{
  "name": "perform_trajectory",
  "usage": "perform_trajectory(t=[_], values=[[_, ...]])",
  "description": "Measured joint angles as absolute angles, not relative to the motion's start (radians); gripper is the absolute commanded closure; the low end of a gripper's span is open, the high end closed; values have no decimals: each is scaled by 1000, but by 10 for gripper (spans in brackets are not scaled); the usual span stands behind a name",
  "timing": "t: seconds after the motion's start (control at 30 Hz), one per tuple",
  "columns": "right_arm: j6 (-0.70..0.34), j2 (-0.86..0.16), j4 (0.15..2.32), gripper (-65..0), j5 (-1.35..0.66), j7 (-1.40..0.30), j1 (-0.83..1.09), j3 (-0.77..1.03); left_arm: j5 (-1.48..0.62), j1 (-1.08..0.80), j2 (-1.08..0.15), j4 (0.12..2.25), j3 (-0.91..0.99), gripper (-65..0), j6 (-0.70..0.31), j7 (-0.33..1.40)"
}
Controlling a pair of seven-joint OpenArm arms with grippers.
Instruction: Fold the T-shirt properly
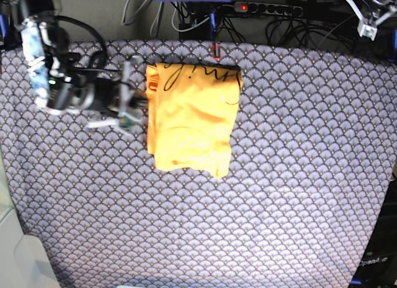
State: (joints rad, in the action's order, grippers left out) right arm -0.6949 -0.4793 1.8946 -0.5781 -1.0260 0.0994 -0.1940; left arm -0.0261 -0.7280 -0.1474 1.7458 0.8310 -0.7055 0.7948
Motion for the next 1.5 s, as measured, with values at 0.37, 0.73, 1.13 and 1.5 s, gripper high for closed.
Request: perform_trajectory(t=[0.37, 0.73, 1.13, 1.5], values=[[-694, -551, 1898, 0, -583, -810, 647, 379, 305, -627, -67, 1422, 754, 0, -700, 439], [-706, -222, 1865, 0, -156, -623, 810, 525, 506, -423, 41, 1174, 747, 0, -701, 267], [-693, 47, 1221, 0, 334, -150, 503, 902, 519, -336, -18, 815, 750, 0, -689, -39], [-691, -5, 604, 0, 613, 351, 329, 1149, 508, -203, -123, 337, 751, 0, -685, -264]])
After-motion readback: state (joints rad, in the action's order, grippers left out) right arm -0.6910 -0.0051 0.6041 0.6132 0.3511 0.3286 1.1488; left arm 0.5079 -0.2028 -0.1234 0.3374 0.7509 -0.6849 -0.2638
